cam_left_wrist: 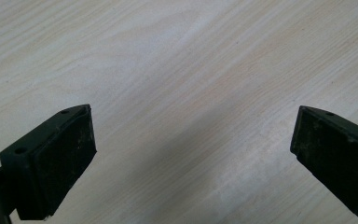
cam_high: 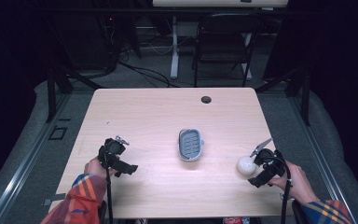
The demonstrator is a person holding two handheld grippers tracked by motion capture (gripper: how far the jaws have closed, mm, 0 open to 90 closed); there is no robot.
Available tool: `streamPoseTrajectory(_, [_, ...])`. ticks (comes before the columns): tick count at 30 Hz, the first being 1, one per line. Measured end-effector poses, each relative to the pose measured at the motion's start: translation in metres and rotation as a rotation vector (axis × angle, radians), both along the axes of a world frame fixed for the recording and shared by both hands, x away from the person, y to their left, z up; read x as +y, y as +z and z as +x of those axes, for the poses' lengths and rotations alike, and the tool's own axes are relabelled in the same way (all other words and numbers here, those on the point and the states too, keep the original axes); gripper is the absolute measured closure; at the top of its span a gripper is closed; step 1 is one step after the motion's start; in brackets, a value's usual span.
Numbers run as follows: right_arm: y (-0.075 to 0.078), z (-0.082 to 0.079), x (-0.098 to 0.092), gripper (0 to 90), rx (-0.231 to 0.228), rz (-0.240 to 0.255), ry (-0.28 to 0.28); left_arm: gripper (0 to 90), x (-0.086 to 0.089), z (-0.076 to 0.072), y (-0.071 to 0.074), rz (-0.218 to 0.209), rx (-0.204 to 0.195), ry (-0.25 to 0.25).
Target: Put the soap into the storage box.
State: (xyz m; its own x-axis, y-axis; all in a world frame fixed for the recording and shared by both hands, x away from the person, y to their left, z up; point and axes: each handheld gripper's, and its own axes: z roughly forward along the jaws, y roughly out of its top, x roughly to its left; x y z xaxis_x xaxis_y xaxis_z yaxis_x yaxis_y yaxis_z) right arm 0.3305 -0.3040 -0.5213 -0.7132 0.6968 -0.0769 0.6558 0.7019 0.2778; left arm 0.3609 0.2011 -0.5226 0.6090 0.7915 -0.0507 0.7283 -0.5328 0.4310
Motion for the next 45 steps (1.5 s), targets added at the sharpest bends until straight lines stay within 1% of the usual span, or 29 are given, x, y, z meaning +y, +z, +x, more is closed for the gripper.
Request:
streamPoseTrajectory(1, [0.0, 0.001, 0.0, 0.0, 0.014, 0.002, 0.015, 0.0, 0.0, 0.0, 0.0, 0.001, 0.002, 0.0])
streamPoseTrajectory(2, [-0.001, 0.001, 0.002, 0.0, 0.004, 0.015, 0.007, 0.0, 0.0, 0.0, 0.0, 0.0, 0.002, 0.0])
streamPoseTrajectory(4, [0.0, 0.003, 0.002, 0.0, 0.009, 0.017, 0.024, 0.0, 0.0, 0.0, 0.0, 0.0, 0.002, 0.001])
streamPoseTrajectory(5, [-0.001, 0.005, 0.003, 0.0, 0.002, 0.038, 0.018, 0.0, 0.0, 0.0, 0.0, 0.0, 0.003, 0.001])
streamPoseTrajectory(6, [0.001, 0.008, 0.003, 0.0, 0.018, 0.009, 0.037, 0.0, 0.0, 0.0, 0.0, 0.0, 0.005, 0.0])
streamPoseTrajectory(7, [0.0, 0.01, 0.004, 0.0, 0.018, 0.019, 0.031, 0.0, 0.0, 0.0, 0.0, 0.002, 0.006, -0.003])
streamPoseTrajectory(9, [-0.001, 0.011, 0.005, 0.0, 0.019, 0.011, 0.032, 0.0, 0.0, 0.0, -0.001, 0.002, 0.007, -0.003])
streamPoseTrajectory(12, [-0.004, 0.016, 0.008, 0.0, 0.019, 0.03, 0.023, 0.0, 0.0, 0.001, -0.001, 0.003, 0.009, -0.005])
streamPoseTrajectory(13, [-0.003, 0.021, 0.01, 0.0, 0.03, 0.019, 0.047, 0.0, 0.0, 0.001, -0.001, 0.004, 0.011, -0.005])
streamPoseTrajectory(16, [-0.005, 0.024, 0.013, 0.0, 0.035, 0.026, 0.052, 0.0, -0.001, 0.002, -0.002, 0.007, 0.016, -0.015])
streamPoseTrajectory(17, [-0.007, 0.029, 0.016, 0.0, 0.042, 0.016, 0.066, 0.0, -0.001, 0.001, -0.002, 0.007, 0.015, -0.016])
streamPoseTrajectory(18, [-0.007, 0.029, 0.016, 0.0, 0.042, 0.016, 0.066, 0.0, -0.002, 0.002, -0.002, 0.008, 0.015, -0.017])
streamPoseTrajectory(19, [-0.006, 0.031, 0.017, 0.0, 0.045, -0.01, 0.076, 0.0, -0.002, 0.002, -0.002, 0.011, 0.02, -0.02])
streamPoseTrajectory(20, [-0.008, 0.034, 0.018, 0.0, 0.052, 0.006, 0.075, 0.0, -0.002, 0.002, -0.002, 0.009, 0.018, -0.019])
streamPoseTrajectory(21, [-0.01, 0.035, 0.02, 0.0, 0.046, 0.013, 0.068, 0.0, -0.002, 0.002, -0.003, 0.009, 0.018, -0.02])
streamPoseTrajectory(22, [-0.01, 0.038, 0.021, 0.0, 0.053, -0.005, 0.079, 0.0, -0.002, 0.002, -0.003, 0.008, 0.019, -0.021])
streamPoseTrajectory(24, [-0.012, 0.042, 0.022, 0.0, 0.065, -0.006, 0.087, 0.0, -0.002, 0.003, -0.003, 0.009, 0.022, -0.021])
streamPoseTrajectory(26, [-0.017, 0.043, 0.025, 0.0, 0.06, 0.006, 0.066, 0.0, -0.003, 0.003, -0.003, 0.011, 0.022, -0.022])
streamPoseTrajectory(27, [-0.016, 0.045, 0.025, 0.0, 0.081, -0.02, 0.085, 0.0, -0.002, 0.002, -0.002, 0.013, 0.018, -0.022])
streamPoseTrajectory(29, [-0.017, 0.045, 0.025, 0.0, 0.085, -0.017, 0.08, 0.0, -0.002, 0.002, -0.002, 0.013, 0.021, -0.02])
streamPoseTrajectory(30, [-0.016, 0.047, 0.025, 0.0, 0.097, -0.043, 0.096, 0.0, -0.002, 0.002, -0.002, 0.013, 0.021, -0.018])
streamPoseTrajectory(31, [-0.016, 0.047, 0.025, 0.0, 0.101, -0.048, 0.094, 0.0, -0.002, 0.002, -0.003, 0.012, 0.022, -0.018])
streamPoseTrajectory(33, [-0.017, 0.047, 0.026, 4.0, 0.097, -0.034, 0.085, 0.0, -0.002, 0.002, -0.003, 0.014, 0.021, -0.019])
streamPoseTrajectory(37, [-0.018, 0.048, 0.027, 14.2, 0.109, -0.053, 0.095, 0.0, -0.003, 0.002, -0.003, 0.017, 0.022, -0.02])
streamPoseTrajectory(39, [-0.019, 0.049, 0.028, 14.8, 0.113, -0.063, 0.095, 0.0, -0.002, 0.002, -0.003, 0.016, 0.022, -0.018])
streamPoseTrajectory(40, [-0.019, 0.05, 0.03, 19.1, 0.114, -0.073, 0.099, 0.0, -0.002, 0.002, -0.003, 0.015, 0.022, -0.018])
streamPoseTrajectory(42, [-0.02, 0.05, 0.03, 19.9, 0.118, -0.066, 0.103, 0.0, -0.002, 0.002, -0.003, 0.016, 0.025, -0.02])
streamPoseTrajectory(43, [-0.019, 0.051, 0.031, 21.4, 0.12, -0.092, 0.111, 0.0, -0.002, 0.002, -0.003, 0.017, 0.027, -0.021])
streamPoseTrajectory(45, [-0.021, 0.051, 0.032, 23.3, 0.112, -0.084, 0.099, 0.0, -0.002, 0.002, -0.003, 0.018, 0.026, -0.024])
